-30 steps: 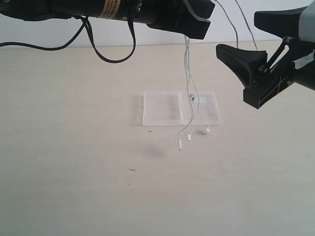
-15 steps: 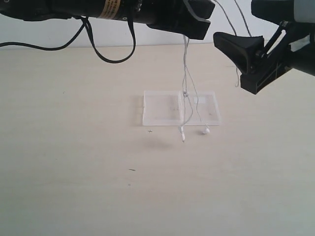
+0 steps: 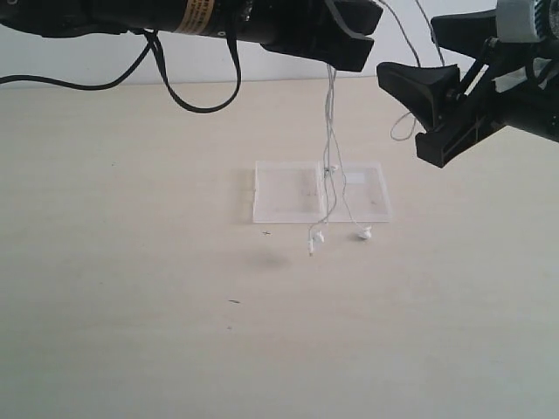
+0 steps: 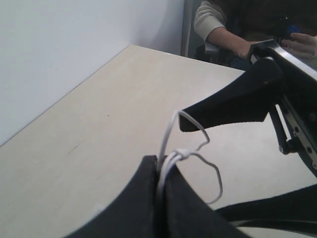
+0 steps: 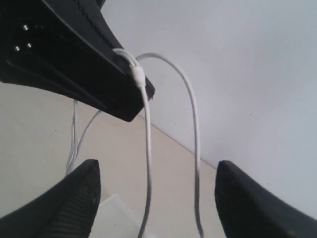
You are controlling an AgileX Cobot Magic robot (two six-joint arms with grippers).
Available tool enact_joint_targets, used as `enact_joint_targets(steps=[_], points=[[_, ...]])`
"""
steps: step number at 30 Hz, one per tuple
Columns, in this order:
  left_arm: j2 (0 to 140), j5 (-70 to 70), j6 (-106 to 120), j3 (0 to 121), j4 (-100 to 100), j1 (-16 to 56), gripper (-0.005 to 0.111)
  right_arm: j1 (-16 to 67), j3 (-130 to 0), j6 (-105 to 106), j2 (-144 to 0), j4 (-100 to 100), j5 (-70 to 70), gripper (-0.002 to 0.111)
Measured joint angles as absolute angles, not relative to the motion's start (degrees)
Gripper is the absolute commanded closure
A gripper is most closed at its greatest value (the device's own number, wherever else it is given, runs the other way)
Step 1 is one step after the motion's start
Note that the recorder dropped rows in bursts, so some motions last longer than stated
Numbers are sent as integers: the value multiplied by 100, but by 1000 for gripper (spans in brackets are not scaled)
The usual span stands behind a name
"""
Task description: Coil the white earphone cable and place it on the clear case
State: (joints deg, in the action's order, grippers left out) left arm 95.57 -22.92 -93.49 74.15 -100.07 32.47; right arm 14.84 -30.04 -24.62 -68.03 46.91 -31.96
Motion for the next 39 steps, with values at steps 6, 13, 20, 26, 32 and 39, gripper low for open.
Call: enact_joint_targets(steps=[6,13,20,26,32,39], points=[[9557,-2292,-9349,7415,-10007,3247,107,1484,-3004,-2568,-6803,4691,-3210,48],[9576,-2292,-9349,7415,-10007,3247,107,1484,-3004,-2595,-6803,4691,-3233,53],[9576,-2292,-9349,7415,-10007,3247,107,1484,-3004,-2723,-6803,4691,-3233,58],[9576,-2292,-9349,7415,-10007,3247,107,1484,-3004,-2829,-6803,4691,-3233,58],[9576,-2292,-9349,7415,-10007,3247,107,1484,-3004,-3006,-6803,4691,-3233,58],[9576,-2292,-9349,7415,-10007,3247,107,1484,-3004,-3144,-6803,4691,-3233,79]])
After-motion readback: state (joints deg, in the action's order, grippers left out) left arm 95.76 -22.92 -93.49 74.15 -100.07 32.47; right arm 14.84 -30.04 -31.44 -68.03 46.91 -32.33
